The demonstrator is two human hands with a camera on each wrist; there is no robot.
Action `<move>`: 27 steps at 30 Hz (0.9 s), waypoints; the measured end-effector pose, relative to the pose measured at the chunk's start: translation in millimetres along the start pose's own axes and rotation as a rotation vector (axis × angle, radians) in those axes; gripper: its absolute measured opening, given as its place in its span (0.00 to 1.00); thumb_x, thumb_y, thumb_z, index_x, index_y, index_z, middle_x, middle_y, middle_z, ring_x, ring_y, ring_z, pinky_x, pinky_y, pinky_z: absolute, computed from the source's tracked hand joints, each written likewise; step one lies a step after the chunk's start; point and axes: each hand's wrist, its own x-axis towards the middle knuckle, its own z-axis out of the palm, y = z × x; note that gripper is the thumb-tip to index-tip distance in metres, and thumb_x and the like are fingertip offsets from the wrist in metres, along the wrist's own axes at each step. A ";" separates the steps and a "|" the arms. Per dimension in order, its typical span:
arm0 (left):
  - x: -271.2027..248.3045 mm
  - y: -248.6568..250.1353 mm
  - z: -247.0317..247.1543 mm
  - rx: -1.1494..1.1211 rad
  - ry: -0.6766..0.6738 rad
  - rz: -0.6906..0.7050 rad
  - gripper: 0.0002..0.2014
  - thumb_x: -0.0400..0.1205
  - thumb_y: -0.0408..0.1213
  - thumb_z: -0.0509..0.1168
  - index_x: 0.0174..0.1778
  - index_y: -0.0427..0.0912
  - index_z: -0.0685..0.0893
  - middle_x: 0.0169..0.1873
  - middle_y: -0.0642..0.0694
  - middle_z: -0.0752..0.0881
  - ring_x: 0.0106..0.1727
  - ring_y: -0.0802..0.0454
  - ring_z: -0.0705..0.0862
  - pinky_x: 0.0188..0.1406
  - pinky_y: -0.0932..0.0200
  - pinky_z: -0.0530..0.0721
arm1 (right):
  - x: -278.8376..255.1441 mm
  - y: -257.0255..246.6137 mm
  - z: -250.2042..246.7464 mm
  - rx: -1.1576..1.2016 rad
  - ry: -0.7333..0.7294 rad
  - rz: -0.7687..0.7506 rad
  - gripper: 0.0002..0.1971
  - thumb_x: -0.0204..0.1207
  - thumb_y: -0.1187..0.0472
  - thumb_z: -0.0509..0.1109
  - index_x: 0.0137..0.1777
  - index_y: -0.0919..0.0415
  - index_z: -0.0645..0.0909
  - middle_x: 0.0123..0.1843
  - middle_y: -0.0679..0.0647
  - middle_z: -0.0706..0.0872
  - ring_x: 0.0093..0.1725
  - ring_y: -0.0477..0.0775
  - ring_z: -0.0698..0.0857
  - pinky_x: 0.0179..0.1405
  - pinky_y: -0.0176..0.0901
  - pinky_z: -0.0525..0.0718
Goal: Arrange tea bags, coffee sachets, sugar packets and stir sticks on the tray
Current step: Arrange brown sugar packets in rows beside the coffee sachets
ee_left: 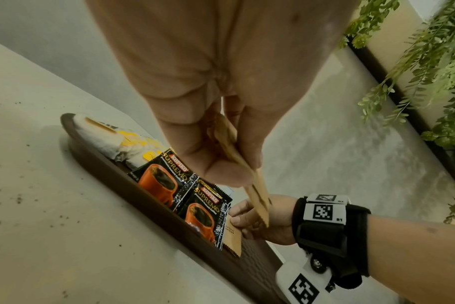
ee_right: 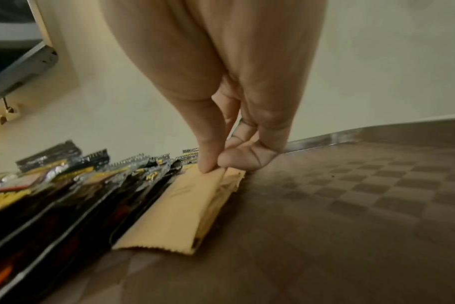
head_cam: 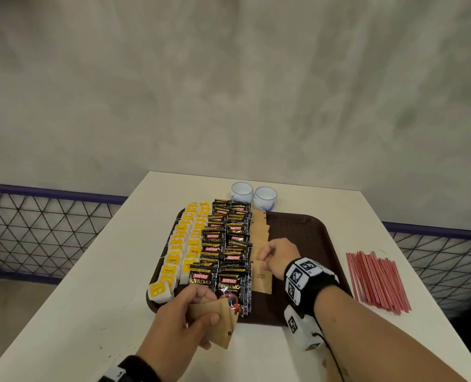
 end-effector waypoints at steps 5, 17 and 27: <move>2.0 7.7 6.4 -0.027 -0.012 0.039 0.10 0.76 0.26 0.70 0.46 0.45 0.83 0.43 0.48 0.84 0.39 0.51 0.85 0.31 0.54 0.89 | -6.2 -1.8 -12.3 0.008 -0.002 -0.075 0.13 0.67 0.74 0.74 0.33 0.53 0.81 0.37 0.47 0.83 0.42 0.50 0.84 0.43 0.38 0.82; 12.4 27.8 29.3 -0.328 -0.043 0.070 0.17 0.72 0.18 0.71 0.52 0.40 0.80 0.39 0.37 0.88 0.35 0.45 0.88 0.27 0.55 0.84 | -115.7 -8.8 -41.2 0.444 -0.448 -0.262 0.07 0.74 0.66 0.74 0.52 0.59 0.85 0.42 0.54 0.87 0.35 0.58 0.86 0.34 0.45 0.87; 8.4 19.6 14.1 -0.198 0.027 0.061 0.08 0.74 0.23 0.71 0.45 0.38 0.84 0.40 0.40 0.90 0.40 0.44 0.90 0.33 0.53 0.88 | -103.0 13.0 -61.7 0.430 -0.160 -0.065 0.04 0.72 0.71 0.74 0.42 0.62 0.84 0.37 0.57 0.89 0.35 0.53 0.83 0.35 0.40 0.81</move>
